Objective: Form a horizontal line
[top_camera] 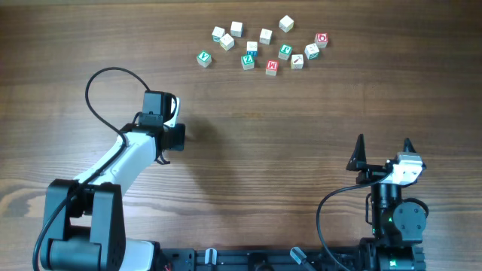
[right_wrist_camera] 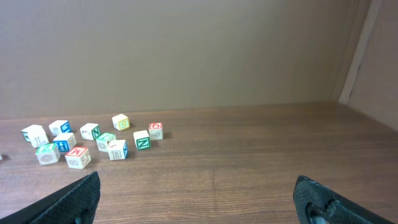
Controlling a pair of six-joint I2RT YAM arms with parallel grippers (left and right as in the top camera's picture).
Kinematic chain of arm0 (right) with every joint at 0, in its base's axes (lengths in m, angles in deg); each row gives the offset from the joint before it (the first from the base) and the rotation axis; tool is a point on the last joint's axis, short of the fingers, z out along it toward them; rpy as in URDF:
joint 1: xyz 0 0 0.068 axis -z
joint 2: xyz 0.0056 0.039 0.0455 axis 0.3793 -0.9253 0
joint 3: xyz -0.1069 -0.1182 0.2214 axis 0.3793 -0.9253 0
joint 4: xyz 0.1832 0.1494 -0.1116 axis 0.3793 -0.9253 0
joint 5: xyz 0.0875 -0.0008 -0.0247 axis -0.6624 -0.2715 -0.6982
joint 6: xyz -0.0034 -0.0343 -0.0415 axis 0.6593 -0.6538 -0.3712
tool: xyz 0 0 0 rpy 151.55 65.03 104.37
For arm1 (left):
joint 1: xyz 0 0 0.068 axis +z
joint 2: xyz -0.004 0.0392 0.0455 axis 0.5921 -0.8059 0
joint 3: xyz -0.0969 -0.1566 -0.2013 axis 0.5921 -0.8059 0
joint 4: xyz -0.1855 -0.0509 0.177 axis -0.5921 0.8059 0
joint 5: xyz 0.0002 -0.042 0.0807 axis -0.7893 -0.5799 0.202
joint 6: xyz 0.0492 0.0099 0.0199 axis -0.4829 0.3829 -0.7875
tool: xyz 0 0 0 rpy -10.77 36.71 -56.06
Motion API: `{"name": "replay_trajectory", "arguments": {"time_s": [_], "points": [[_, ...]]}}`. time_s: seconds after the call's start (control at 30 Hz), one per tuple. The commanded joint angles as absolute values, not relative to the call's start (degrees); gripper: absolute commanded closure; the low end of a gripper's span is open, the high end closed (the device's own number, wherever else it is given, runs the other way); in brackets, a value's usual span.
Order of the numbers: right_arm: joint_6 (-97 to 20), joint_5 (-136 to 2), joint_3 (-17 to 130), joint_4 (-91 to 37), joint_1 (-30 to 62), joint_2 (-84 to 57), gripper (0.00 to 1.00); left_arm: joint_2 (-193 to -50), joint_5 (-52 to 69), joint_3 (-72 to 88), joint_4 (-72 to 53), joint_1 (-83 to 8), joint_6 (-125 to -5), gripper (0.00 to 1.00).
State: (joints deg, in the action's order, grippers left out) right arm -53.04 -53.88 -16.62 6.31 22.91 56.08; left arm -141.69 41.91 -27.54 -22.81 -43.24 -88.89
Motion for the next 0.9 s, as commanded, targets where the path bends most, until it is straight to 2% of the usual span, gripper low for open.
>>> {"name": "replay_trajectory", "arguments": {"time_s": [0.0,0.1,0.2,0.57,0.8,0.87], "points": [[-53.72,-54.82,-16.69,6.44,22.63,56.58,0.00,-142.37,41.45,-27.89,-23.25,-42.76,-88.54,0.48],[-53.69,-54.82,-16.69,6.44,22.63,56.58,0.00,-142.37,41.43,-27.89,-23.23,-42.76,-88.52,0.51],[-53.72,-54.82,-16.69,6.44,22.63,56.58,0.00,-142.37,41.43,-27.89,-23.18,-42.76,-88.50,0.61],[-53.72,-54.82,-16.69,6.44,22.63,56.58,0.00,-142.37,41.43,-27.89,-23.90,-42.76,-87.08,0.64],[-53.74,-54.82,-16.69,6.44,22.63,56.58,0.00,-142.37,41.45,-27.89,-26.22,-42.76,-89.29,0.63],[-53.72,-54.82,-16.69,6.44,22.63,56.58,0.00,-142.37,41.49,-27.89,-26.18,-42.76,-90.66,0.60]]}}
